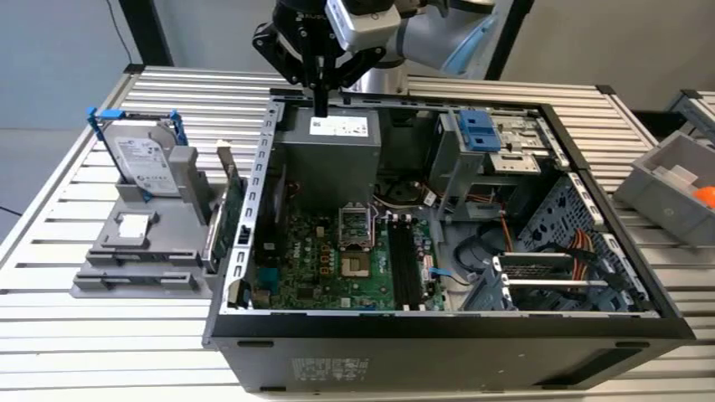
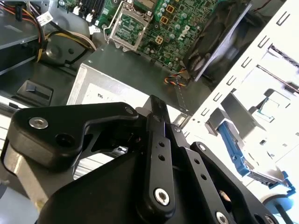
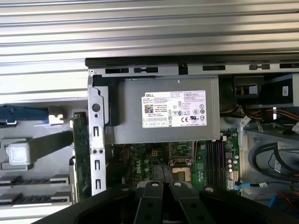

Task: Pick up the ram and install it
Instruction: 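Reach for the ram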

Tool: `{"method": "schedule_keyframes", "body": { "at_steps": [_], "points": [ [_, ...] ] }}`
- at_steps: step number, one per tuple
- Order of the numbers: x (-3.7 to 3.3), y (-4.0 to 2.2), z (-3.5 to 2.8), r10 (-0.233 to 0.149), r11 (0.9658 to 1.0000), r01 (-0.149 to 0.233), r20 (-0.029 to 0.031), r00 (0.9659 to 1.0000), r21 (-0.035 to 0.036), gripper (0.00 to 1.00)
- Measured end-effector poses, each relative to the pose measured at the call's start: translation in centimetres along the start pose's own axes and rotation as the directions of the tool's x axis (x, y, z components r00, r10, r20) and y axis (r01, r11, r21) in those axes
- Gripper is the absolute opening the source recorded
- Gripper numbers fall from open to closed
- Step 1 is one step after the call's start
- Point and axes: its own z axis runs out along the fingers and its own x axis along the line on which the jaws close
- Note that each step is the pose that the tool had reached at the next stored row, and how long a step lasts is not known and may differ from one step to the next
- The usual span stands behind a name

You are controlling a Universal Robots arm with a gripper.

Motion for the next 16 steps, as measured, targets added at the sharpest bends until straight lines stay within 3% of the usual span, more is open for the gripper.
{"method": "schedule_keyframes", "body": {
  "at_steps": [16],
  "points": [
    [0.98, 0.01, -0.01, 0.000, 1.0000, 0.000, 0.0002, 1.0000, -0.0002, 0.00]
  ]
}}
